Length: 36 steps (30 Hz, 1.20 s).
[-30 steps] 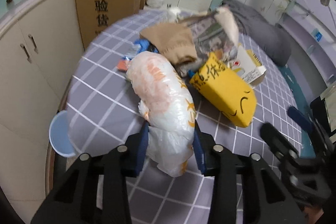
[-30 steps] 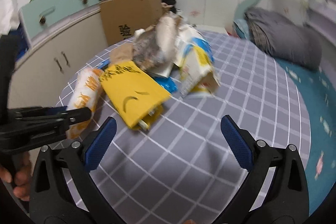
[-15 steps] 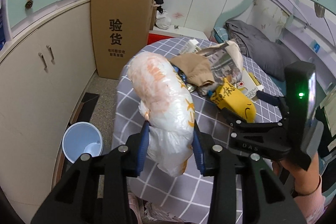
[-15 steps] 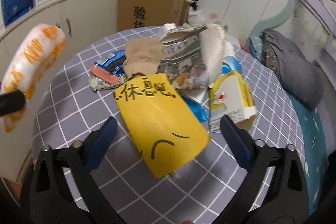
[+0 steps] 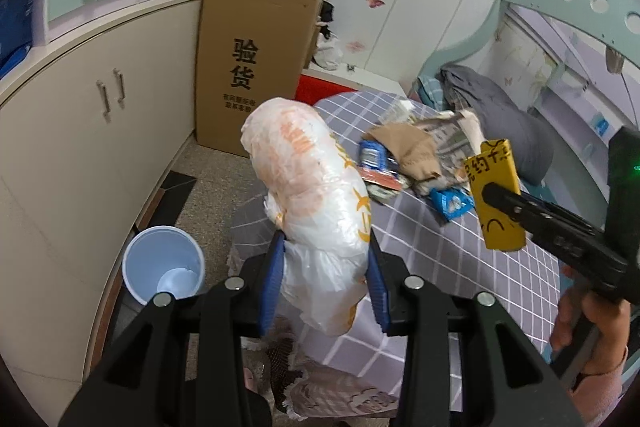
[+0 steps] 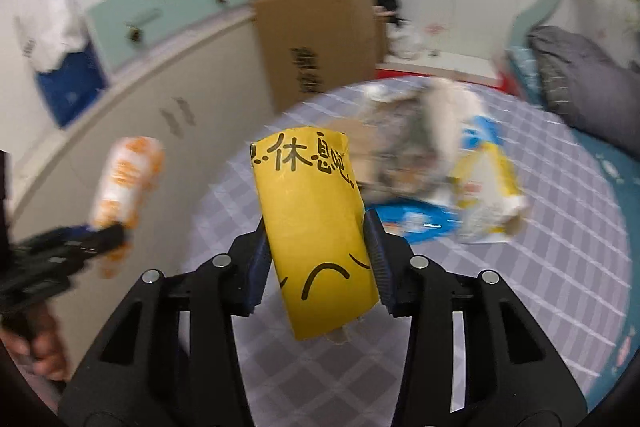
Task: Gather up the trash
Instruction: 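Carry both bags to the blue wastebasket and drop them in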
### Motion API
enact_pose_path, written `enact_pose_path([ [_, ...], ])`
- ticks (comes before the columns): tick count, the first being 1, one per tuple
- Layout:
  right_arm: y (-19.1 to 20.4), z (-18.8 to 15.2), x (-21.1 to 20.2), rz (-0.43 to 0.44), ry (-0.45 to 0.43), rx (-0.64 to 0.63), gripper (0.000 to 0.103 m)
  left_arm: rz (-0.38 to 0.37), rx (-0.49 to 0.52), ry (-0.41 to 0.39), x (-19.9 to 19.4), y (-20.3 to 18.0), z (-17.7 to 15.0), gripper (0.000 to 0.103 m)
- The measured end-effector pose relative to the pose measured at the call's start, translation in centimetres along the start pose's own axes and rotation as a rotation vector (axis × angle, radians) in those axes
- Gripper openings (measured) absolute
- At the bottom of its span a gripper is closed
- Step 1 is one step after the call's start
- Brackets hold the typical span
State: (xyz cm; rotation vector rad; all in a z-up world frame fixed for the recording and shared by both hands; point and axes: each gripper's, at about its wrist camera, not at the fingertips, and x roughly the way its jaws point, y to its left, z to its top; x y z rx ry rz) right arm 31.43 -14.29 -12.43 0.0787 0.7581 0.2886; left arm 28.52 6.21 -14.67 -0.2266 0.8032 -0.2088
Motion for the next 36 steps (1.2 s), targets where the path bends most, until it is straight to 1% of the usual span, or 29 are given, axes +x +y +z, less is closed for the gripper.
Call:
enact_pose_path([
  [1, 1.4, 0.4, 0.4, 0.044, 0.004, -0.009, 0.044, 0.008, -0.009, -0.003, -0.2, 0.8, 0.0, 0.037],
  [4, 4.8, 1.0, 1.8, 0.123, 0.022, -0.037, 0.044, 0.045, -0.050, -0.010, -0.6, 3.8, 0.2, 0.037],
  [5, 6.6, 1.4, 2.9, 0.161, 0.037, -0.054, 0.044, 0.059, -0.063, -0.010, -0.8, 4.7, 0.2, 0.037],
  [8, 10.7, 1.8, 5.6, 0.219, 0.075, -0.098, 0.044, 0.129, -0.120, -0.006, -0.9, 8.6, 0.0, 0.037],
  [10, 13.2, 2.1, 7.8, 0.264, 0.104, -0.122, 0.044, 0.189, -0.159, -0.004, -0.9, 11.5, 0.1, 0.037],
  [11, 14.5, 2.3, 9.2, 0.289, 0.123, -0.128, 0.044, 0.233, -0.176, -0.005, -0.8, 13.2, 0.2, 0.037],
  [14, 18.0, 2.7, 13.2, 0.333, 0.170, -0.142, 0.045, 0.325, -0.210, 0.005, -0.5, 16.7, 0.5, 0.037],
  [18, 22.3, 3.3, 18.3, 0.358, 0.189, -0.161, 0.049, 0.396, -0.270, 0.016, -0.4, 21.3, 0.9, 0.037],
  [19, 23.1, 3.3, 19.2, 0.360, 0.188, -0.156, 0.057, 0.410, -0.276, 0.019, -0.3, 22.2, 1.0, 0.037],
  [20, 24.0, 3.6, 20.8, 0.367, 0.186, -0.145, 0.076, 0.423, -0.288, 0.026, -0.2, 23.1, 1.2, 0.037],
  [21, 24.6, 3.5, 21.4, 0.363, 0.184, -0.140, 0.081, 0.427, -0.298, 0.030, -0.3, 23.9, 1.0, 0.037],
  [23, 25.3, 3.5, 22.8, 0.319, 0.189, -0.136, 0.083, 0.431, -0.311, 0.039, -0.1, 24.9, 1.1, 0.037],
  [24, 25.4, 3.4, 22.9, 0.319, 0.194, -0.136, 0.084, 0.432, -0.315, 0.044, 0.0, 25.3, 1.1, 0.037],
  [26, 25.1, 3.0, 22.5, 0.321, 0.186, -0.138, 0.089, 0.424, -0.320, 0.054, 0.4, 25.8, 1.0, 0.037],
  [29, 24.4, 2.3, 22.2, 0.275, 0.173, -0.145, 0.090, 0.406, -0.328, 0.073, 0.7, 25.9, 0.3, 0.037],
  [32, 24.0, 1.7, 22.0, 0.217, 0.160, -0.153, 0.091, 0.377, -0.328, 0.092, 1.7, 25.8, 0.4, 0.038],
  [36, 23.3, 1.3, 21.5, 0.156, 0.135, -0.156, 0.091, 0.362, -0.321, 0.112, 2.7, 25.5, 0.3, 0.038],
])
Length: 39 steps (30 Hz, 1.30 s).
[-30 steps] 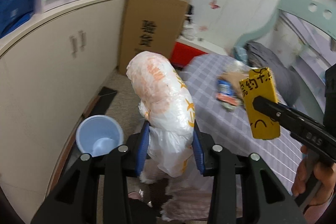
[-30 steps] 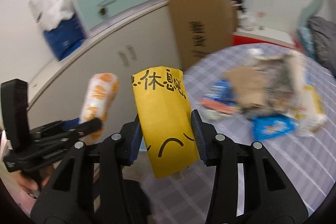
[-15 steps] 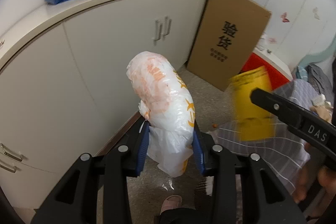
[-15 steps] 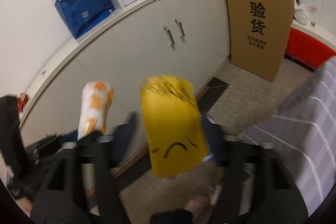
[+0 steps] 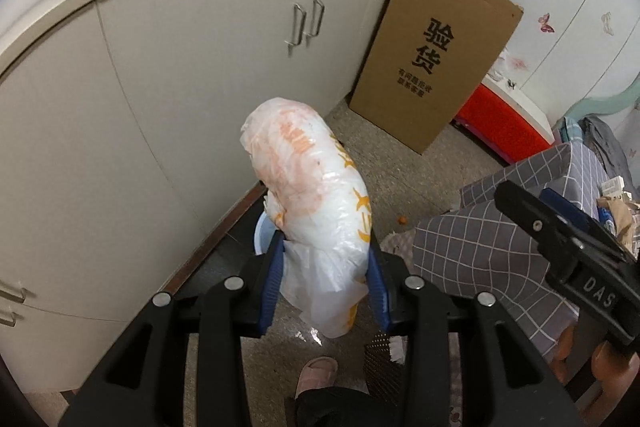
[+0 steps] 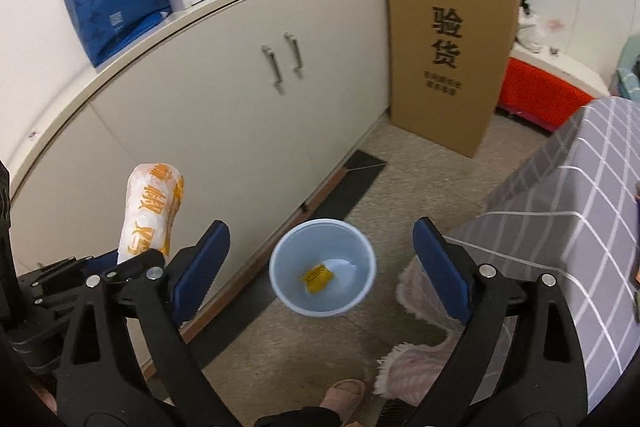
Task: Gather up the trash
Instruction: 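Carry both bags to the blue wastebasket and drop them in, then return both tools to the table toward the blue snack wrapper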
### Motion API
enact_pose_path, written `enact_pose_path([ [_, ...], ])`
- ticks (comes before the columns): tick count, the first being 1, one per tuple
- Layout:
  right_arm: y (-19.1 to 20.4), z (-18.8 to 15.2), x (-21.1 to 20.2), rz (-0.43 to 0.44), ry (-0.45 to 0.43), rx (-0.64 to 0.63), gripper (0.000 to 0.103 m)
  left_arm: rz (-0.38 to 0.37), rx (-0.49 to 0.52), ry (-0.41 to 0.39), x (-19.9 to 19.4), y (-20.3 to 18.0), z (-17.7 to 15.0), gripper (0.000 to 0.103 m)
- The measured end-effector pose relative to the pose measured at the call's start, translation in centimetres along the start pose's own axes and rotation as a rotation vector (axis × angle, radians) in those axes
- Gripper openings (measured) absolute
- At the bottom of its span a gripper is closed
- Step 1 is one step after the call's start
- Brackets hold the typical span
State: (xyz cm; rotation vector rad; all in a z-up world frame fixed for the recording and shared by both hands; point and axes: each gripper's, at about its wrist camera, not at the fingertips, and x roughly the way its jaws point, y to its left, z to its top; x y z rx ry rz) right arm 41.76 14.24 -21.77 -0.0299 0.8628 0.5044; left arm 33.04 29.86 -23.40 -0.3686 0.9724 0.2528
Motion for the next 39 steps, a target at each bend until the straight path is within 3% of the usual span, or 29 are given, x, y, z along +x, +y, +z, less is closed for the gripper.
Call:
enact_pose_path([
  [8, -0.7, -0.2, -1.2, -0.034, -0.054, 0.010, 0.092, -0.031, -0.011, 0.037, 1.8, -0.9, 0.8, 0.039],
  [13, -1.7, 0.2, -2.3, -0.018, -0.085, 0.052, 0.092, -0.035, 0.004, 0.019, 2.4, -2.3, 3.1, 0.040],
  [15, -2.2, 0.3, -2.8, -0.028, -0.104, 0.064, 0.092, -0.037, -0.019, -0.007, 2.3, -2.6, 4.5, 0.055],
  [16, -2.6, 0.4, -3.0, -0.033, -0.113, 0.079, 0.092, -0.030, -0.026, -0.022, 2.3, -2.6, 4.9, 0.078],
  [17, -2.9, 0.4, -3.1, -0.033, -0.115, 0.088, 0.093, -0.013, -0.029, -0.037, 2.3, -2.8, 5.3, 0.086],
  [19, -3.5, 0.5, -3.2, -0.033, -0.108, 0.105, 0.093, 0.025, -0.019, -0.031, 2.3, -3.2, 5.9, 0.087],
  [29, -4.9, -0.5, -5.4, -0.041, -0.119, 0.145, 0.093, -0.039, 0.006, -0.034, -0.9, -5.3, 3.4, 0.087],
  [39, -7.5, -2.3, -12.2, -0.061, -0.198, 0.200, 0.093, -0.090, 0.081, -0.100, -6.7, -10.0, 0.6, 0.087],
])
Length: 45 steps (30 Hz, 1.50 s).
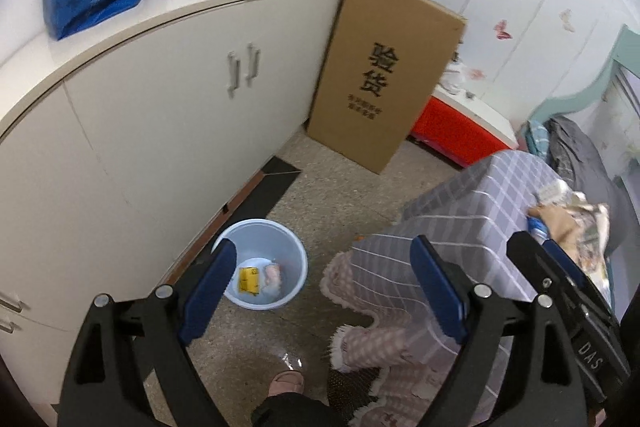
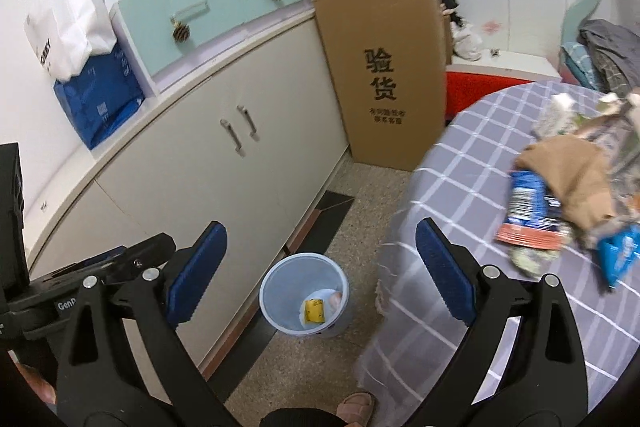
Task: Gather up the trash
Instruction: 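Return both tools to the table toward the blue snack wrapper, then grasp the blue snack wrapper with the left tool while the right tool grasps the brown paper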
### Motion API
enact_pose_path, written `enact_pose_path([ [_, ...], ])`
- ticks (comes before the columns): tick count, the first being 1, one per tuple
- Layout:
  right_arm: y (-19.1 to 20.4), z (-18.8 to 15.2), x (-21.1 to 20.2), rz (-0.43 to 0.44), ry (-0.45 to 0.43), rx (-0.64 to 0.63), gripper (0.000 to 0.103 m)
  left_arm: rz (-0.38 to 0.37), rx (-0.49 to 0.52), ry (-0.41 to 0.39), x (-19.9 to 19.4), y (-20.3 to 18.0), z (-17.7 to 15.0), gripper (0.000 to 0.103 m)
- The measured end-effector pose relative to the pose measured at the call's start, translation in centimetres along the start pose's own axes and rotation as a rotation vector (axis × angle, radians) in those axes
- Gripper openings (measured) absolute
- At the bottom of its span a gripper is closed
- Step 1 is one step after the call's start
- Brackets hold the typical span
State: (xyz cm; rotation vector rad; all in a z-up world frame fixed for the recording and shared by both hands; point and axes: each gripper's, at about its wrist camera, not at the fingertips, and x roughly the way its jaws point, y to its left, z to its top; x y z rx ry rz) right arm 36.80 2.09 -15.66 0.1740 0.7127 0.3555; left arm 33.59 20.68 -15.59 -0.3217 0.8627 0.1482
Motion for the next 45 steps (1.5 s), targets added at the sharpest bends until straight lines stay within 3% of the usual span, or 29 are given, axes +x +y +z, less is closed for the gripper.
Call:
enact_pose_path([
  [11, -8.9, -0.3, -7.1, -0.100, -0.065, 0.077, 0.094, -0.102, 0.146, 0.012, -1.5, -9.9, -2.4, 0.087],
  [17, -13.8, 0.5, -7.1, -0.155, -0.004, 0.066, 0.092, -0.106, 0.188, 0.021, -0.7, -13.5, -2.4, 0.087],
  [19, -14.8, 0.8, -6.5, -0.173, 0.019, 0.050, 0.084, -0.104, 0.190, 0.028, -0.1, -14.1, -2.2, 0.087],
  [29, -16.7, 1.8, -1.7, -0.283, 0.107, -0.070, 0.065, -0.093, 0.205, 0.078, 3.2, -15.8, -1.5, 0.087],
  [30, -16.9, 1.9, -1.3, -0.287, 0.119, -0.077, 0.052, -0.096, 0.207, 0.083, 3.5, -16.0, -1.4, 0.087],
  [31, -17.2, 2.0, -0.7, -0.268, 0.137, -0.078, 0.014, -0.099, 0.210, 0.090, 3.8, -16.4, -1.3, 0.087],
  [32, -17.5, 2.0, -0.5, -0.254, 0.151, -0.075, 0.007, -0.101, 0.211, 0.092, 4.1, -16.6, -1.3, 0.087],
  [34, -18.0, 2.0, -0.6, -0.238, 0.151, -0.068, 0.007, -0.111, 0.222, 0.100, 4.7, -17.5, -1.3, 0.087],
  [40, -19.9, 2.9, -4.7, -0.257, -0.006, -0.014, 0.006, -0.156, 0.274, 0.132, 6.9, -21.2, -1.7, 0.087],
  [45, -21.0, 3.3, -6.2, -0.255, -0.038, 0.005, 0.006, -0.187, 0.342, 0.163, 9.2, -25.0, -2.6, 0.087],
])
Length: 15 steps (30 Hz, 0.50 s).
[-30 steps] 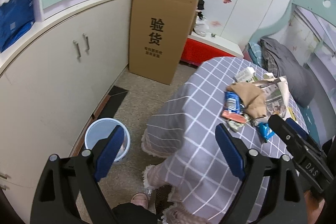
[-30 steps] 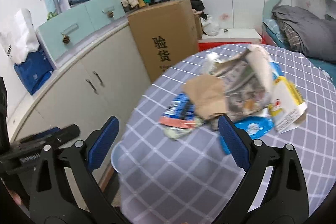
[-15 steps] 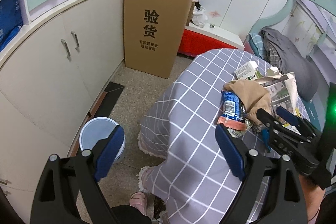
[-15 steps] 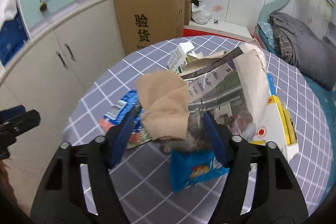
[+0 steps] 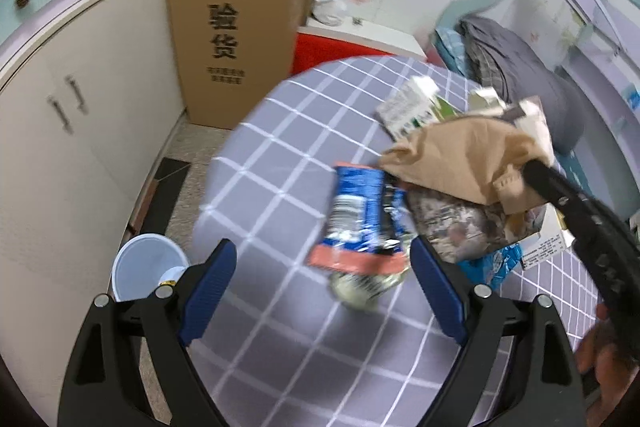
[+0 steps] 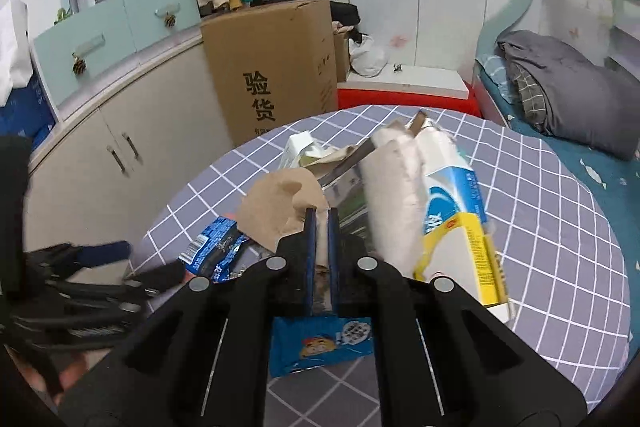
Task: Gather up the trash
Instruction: 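Grasp the blue snack wrapper with the left tool while the right tool grasps the brown paper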
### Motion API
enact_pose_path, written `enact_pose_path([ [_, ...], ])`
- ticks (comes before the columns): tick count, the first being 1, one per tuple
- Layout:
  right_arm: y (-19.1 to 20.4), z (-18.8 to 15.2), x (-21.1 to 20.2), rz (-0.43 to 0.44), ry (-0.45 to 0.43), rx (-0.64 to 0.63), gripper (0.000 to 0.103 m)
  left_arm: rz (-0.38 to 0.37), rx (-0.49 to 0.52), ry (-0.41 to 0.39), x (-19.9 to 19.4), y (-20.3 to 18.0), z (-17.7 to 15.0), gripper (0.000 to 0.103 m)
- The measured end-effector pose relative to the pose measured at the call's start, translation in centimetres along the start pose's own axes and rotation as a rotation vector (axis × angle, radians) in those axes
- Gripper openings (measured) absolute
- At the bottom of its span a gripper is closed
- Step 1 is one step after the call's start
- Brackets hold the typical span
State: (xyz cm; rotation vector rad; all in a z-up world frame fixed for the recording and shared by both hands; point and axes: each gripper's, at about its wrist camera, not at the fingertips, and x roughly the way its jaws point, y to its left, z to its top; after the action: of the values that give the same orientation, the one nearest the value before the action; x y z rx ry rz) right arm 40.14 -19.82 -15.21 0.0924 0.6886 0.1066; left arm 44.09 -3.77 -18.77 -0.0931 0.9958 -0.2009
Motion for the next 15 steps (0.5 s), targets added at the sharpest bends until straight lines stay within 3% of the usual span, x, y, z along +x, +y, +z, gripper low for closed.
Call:
enact_pose_path([
  [6, -0.7, -0.2, 0.4, 0.023, 0.014, 0.024, 0.006, 0.020, 0.028, 0.031, 3.0, -1.4, 1.0, 0.086],
  [10, -0.6, -0.3, 0.4, 0.032, 0.013, 0.030, 0.006, 0.008, 0.024, 0.040, 3.1, -1.5, 1.4, 0.048],
  [15, 0.0, 0.1, -0.3, 0.042, 0.000, 0.032, 0.006, -0.040, -0.008, 0.001, 1.5, -1.0, 1.5, 0.042],
])
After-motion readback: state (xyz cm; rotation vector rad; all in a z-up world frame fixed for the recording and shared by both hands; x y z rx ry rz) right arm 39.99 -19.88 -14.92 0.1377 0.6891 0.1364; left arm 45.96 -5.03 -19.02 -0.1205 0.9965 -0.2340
